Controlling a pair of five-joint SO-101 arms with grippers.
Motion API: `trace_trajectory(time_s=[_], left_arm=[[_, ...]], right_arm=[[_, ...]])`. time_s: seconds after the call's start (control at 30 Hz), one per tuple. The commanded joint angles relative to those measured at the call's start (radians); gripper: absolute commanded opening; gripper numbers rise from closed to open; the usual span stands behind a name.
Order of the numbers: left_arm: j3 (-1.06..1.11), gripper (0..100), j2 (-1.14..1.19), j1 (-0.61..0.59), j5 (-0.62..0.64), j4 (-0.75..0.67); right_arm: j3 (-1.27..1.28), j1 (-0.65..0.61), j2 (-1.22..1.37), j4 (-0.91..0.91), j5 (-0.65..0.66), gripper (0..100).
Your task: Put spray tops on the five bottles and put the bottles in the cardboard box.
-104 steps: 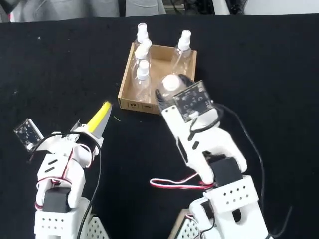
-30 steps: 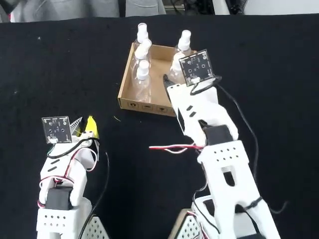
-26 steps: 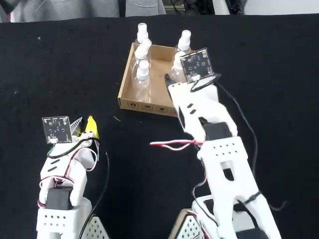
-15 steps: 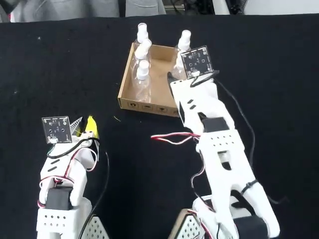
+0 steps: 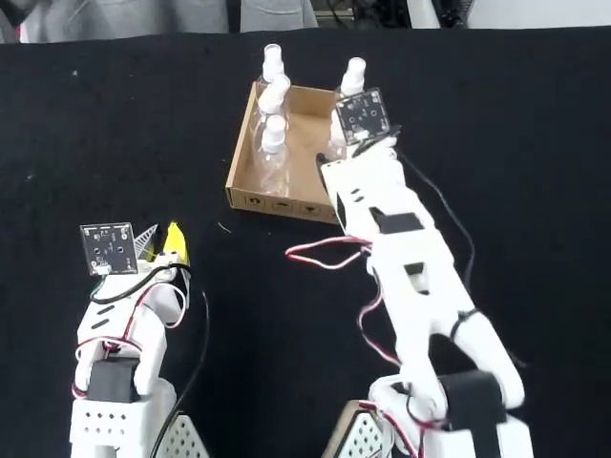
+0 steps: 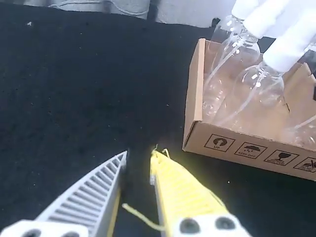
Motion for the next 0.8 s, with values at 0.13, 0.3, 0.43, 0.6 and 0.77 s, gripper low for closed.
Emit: trace_trajectory(time_s=[0.13,0.3,0.43,0.6,0.77], left_arm=[[-0.021,7,-0.011,-0.008,-0.011,-0.021],[-0.021,7,-0.011,-0.008,-0.011,-0.021],[-0.021,7,-0.011,-0.008,-0.012,-0.021],[-0.021,7,-0.011,-0.008,-0.012,-0.021],[-0.021,7,-0.011,-0.008,-0.012,-0.021]], right_arm=[[-0.124,0.026,0.059,-0.035,-0.006,2.1],[-0.124,0.025,0.082,-0.081,-0.006,2.1],[-0.131,0.026,0.114,-0.101,-0.006,2.1],[-0.137,0.025,0.157,-0.140,-0.006,2.1],[-0.137,0.028,0.179,-0.164,-0.006,2.1]])
